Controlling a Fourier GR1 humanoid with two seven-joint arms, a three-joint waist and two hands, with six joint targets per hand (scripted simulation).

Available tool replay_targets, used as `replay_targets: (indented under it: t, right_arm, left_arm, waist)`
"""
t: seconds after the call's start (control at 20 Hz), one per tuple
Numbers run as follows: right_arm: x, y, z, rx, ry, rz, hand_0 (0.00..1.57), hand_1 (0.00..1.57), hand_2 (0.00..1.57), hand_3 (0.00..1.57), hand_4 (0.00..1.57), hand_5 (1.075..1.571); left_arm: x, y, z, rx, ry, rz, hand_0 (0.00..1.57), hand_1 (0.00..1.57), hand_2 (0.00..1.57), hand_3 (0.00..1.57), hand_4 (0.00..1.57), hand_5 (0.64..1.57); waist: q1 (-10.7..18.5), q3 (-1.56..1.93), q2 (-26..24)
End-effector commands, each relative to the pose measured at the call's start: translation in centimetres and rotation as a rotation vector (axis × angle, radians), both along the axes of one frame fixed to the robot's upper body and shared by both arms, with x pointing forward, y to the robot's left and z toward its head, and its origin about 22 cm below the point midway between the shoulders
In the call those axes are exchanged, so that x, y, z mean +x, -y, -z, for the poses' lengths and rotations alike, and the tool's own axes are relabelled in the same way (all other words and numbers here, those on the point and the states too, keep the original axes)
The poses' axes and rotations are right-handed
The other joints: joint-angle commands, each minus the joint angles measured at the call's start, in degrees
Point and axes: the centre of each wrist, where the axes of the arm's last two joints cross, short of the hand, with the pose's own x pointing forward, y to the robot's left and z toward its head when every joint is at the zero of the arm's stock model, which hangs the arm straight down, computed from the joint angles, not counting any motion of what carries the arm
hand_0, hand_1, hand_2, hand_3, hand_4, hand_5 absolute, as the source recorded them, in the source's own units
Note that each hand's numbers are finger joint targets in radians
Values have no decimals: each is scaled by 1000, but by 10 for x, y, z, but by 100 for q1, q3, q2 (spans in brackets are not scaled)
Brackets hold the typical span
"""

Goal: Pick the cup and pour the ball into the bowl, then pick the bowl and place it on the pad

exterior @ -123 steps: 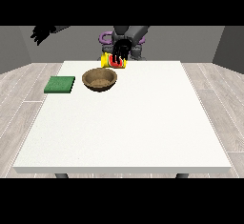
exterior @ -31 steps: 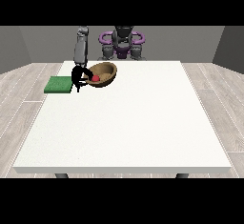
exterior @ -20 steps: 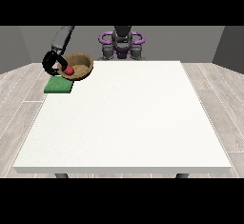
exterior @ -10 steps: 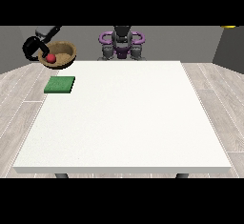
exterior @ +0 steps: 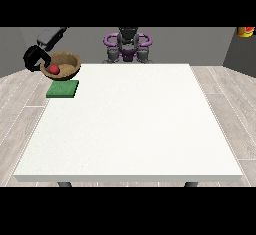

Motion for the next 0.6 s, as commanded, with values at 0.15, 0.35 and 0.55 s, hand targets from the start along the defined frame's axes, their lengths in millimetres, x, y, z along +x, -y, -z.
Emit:
replay_targets:
  t: [0.15,0.35,0.55]
  right_arm:
    - [0,-13,30,78,-16,17,1571,1571,1571,537,1017,1571]
    - [-12,14,25,159,41,56,1571,1571,1571,600,992,1571]
    - [-14,14,35,99,-4,163,1571,1571,1571,1163,191,1557]
  left_arm:
    - [-2,3,18,6,-19,36,0,0,0,0,1205,1555]
    - [-9,-9,-16,15,26,16,0,0,0,0,1199,1558]
    - [6,21,-3,-2,32,38,0,0,0,0,1191,1561]
  waist:
    - [195,2,-50]
    - [84,5,138]
    - [263,7,140]
